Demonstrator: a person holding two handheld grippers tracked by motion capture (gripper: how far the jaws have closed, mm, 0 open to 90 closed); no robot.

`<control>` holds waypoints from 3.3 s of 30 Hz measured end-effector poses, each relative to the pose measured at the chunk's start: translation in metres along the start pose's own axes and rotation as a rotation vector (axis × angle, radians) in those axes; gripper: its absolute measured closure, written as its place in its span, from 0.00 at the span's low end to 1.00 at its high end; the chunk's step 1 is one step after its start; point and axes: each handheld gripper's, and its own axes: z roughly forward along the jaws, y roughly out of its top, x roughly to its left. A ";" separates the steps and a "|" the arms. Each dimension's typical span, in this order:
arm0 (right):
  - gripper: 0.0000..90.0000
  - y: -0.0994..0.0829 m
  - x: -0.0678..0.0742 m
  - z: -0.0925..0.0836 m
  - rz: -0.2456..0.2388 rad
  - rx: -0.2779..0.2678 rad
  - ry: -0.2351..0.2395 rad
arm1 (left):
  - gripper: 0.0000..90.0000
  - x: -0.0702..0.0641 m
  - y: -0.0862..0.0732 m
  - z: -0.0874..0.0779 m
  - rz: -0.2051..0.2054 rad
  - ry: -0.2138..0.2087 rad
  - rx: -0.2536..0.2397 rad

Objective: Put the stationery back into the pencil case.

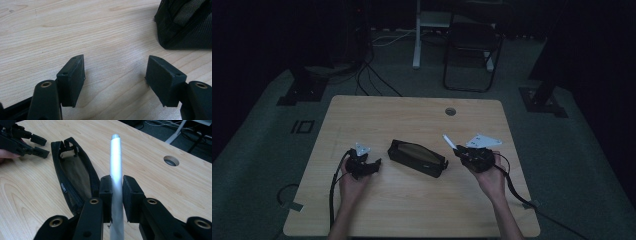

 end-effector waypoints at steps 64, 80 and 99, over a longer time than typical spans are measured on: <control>0.87 0.040 0.013 0.029 -0.047 -0.026 0.060 | 0.36 -0.001 0.001 0.001 0.003 -0.005 0.001; 0.87 0.043 0.010 0.043 -0.037 -0.017 0.068 | 0.36 -0.001 0.001 0.001 0.003 -0.005 0.001; 0.87 0.057 0.021 0.062 -0.066 -0.018 0.094 | 0.36 -0.001 0.001 0.001 0.002 -0.005 -0.001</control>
